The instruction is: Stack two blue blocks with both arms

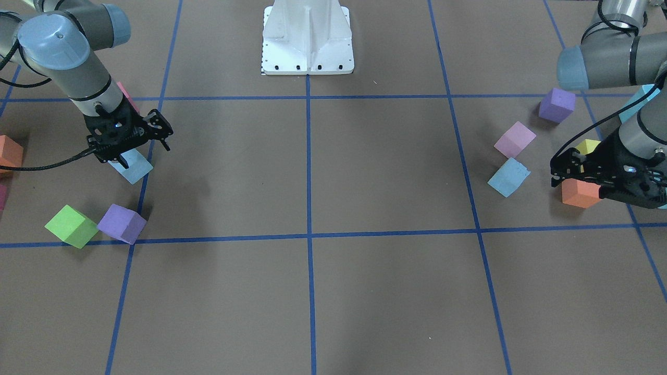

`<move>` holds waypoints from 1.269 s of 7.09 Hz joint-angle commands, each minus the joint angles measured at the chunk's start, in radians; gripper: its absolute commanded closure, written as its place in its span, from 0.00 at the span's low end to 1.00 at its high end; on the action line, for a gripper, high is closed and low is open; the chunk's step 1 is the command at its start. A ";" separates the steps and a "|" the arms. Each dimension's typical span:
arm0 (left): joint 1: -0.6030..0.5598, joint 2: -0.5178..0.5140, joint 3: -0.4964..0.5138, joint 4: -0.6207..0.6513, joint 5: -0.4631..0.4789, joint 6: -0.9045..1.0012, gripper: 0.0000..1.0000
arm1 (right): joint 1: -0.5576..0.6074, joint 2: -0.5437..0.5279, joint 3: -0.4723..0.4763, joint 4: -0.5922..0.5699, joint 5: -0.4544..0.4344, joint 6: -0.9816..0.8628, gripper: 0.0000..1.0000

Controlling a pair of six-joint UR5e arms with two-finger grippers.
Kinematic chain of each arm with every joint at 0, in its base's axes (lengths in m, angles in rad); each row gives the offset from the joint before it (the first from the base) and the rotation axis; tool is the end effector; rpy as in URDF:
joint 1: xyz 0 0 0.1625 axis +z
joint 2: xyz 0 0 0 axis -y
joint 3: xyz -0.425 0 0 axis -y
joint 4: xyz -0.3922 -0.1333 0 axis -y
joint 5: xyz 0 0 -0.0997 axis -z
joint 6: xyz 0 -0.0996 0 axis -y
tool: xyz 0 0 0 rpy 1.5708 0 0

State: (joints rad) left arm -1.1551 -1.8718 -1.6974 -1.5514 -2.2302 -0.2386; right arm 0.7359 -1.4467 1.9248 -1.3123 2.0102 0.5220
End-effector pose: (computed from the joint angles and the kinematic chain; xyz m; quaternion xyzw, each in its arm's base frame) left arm 0.1785 -0.5833 0.4384 0.0797 0.3619 0.1473 0.9171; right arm -0.3357 -0.4267 0.4036 0.1460 -0.3788 -0.2194 0.8872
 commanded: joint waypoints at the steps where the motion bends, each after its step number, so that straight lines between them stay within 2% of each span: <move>1: 0.000 -0.001 -0.002 0.001 0.000 -0.005 0.00 | 0.005 0.006 -0.013 0.001 0.002 -0.166 0.02; 4: 0.000 -0.001 0.001 0.002 0.000 -0.005 0.00 | 0.080 -0.001 -0.044 -0.004 0.045 -0.305 0.02; 9: 0.000 -0.003 0.002 0.002 -0.002 -0.018 0.00 | 0.079 -0.027 -0.061 0.002 0.038 -0.281 0.02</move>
State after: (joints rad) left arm -1.1551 -1.8735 -1.6951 -1.5493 -2.2314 -0.2525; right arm 0.8155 -1.4639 1.8623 -1.3101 2.0481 0.2351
